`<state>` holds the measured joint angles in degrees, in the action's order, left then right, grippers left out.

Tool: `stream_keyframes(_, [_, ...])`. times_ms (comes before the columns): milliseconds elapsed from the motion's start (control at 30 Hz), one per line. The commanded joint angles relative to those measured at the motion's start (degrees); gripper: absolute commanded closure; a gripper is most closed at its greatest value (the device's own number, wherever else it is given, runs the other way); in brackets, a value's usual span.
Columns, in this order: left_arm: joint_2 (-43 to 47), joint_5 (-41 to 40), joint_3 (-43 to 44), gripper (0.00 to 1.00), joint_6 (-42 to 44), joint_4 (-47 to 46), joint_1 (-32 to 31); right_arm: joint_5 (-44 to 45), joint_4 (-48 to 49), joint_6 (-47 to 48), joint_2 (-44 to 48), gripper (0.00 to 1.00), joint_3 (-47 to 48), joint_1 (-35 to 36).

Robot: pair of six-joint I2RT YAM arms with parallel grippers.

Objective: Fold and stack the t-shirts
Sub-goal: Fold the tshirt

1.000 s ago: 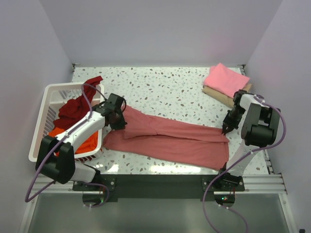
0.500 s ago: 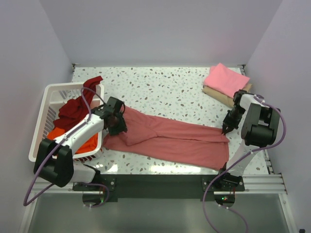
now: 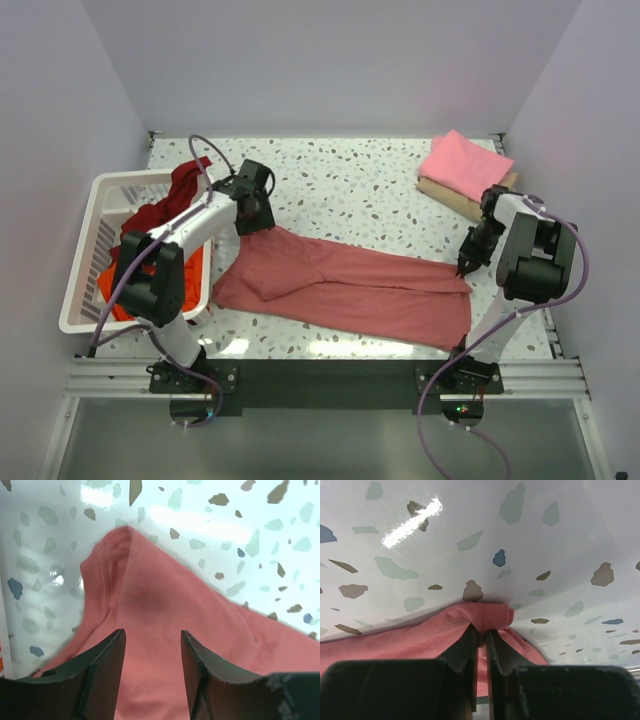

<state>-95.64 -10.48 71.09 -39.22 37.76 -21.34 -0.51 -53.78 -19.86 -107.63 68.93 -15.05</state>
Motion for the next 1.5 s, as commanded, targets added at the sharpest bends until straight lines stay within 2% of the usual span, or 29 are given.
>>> stream_keyframes(0, [-3.9,-4.5,4.5,0.48,3.9,-1.2,0.8,-0.8,6.3,0.1,-0.6,1.0,-0.1,-0.1])
stream_keyframes(433, [-11.5,-6.7,6.7,0.5,6.2,-5.9,3.1,-0.5,6.1,0.2,-0.2,1.0,-0.4,0.0])
stream_keyframes(500, [-12.6,-6.8,6.8,0.56,5.6,-6.5,3.7,-0.5,6.1,0.2,-0.5,1.0,-0.4,-0.1])
stream_keyframes(933, [-14.8,-2.4,6.5,0.6,3.4,-12.0,4.6,0.2,5.9,0.2,-0.5,1.0,-0.3,-0.1])
stream_keyframes(1033, [-15.4,-1.4,6.0,0.67,3.4,-13.2,5.0,0.3,5.9,0.2,-0.5,1.0,-0.3,0.0])
stream_keyframes(1067, [-15.5,-0.7,6.0,0.74,3.4,-13.4,5.2,0.3,5.8,0.1,-0.5,1.0,-0.4,0.0])
stream_keyframes(1133, [-16.2,0.1,5.9,0.82,3.4,-13.7,5.6,0.3,6.0,-0.2,0.0,1.0,-0.4,0.0])
stream_keyframes(1167, [-16.4,0.4,5.9,0.92,3.5,-13.9,5.7,0.3,6.2,-0.6,0.1,1.0,-0.4,0.0])
stream_keyframes(1233, [-16.6,0.8,5.8,1.0,3.5,-14.3,6.0,0.3,6.4,-0.9,0.3,1.0,-0.2,-0.1])
stream_keyframes(1367, [-17.4,2.8,6.6,1.0,4.2,-16.9,6.2,1.2,6.4,-2.0,0.2,1.0,0.7,-1.0])
stream_keyframes(1467, [-19.4,4.2,10.4,1.0,4.9,-17.1,6.3,0.7,6.4,-2.5,-0.1,1.0,1.8,-3.0])
